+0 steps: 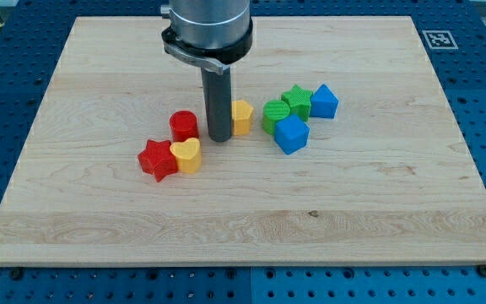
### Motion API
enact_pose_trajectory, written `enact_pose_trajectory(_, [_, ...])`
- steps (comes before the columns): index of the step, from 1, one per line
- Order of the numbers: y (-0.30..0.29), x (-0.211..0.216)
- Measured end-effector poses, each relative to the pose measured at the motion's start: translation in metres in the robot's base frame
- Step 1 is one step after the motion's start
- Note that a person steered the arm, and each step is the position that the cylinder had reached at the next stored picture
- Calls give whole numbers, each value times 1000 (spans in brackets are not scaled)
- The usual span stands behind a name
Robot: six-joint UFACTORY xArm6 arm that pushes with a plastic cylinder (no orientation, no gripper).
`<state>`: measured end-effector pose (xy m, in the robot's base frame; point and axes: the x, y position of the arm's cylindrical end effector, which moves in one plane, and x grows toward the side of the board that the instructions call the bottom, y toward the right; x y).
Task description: Push the red circle towards the top left of the board
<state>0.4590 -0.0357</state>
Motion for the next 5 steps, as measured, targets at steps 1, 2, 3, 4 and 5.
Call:
enact_pose_trajectory(1, [-20, 9])
enact_pose_trajectory(2, [-60, -2])
enact_pose_trajectory(3, [-78, -9])
enact_pose_trajectory(4, [-102, -17])
enact_pose_trajectory(5, [-108, -39])
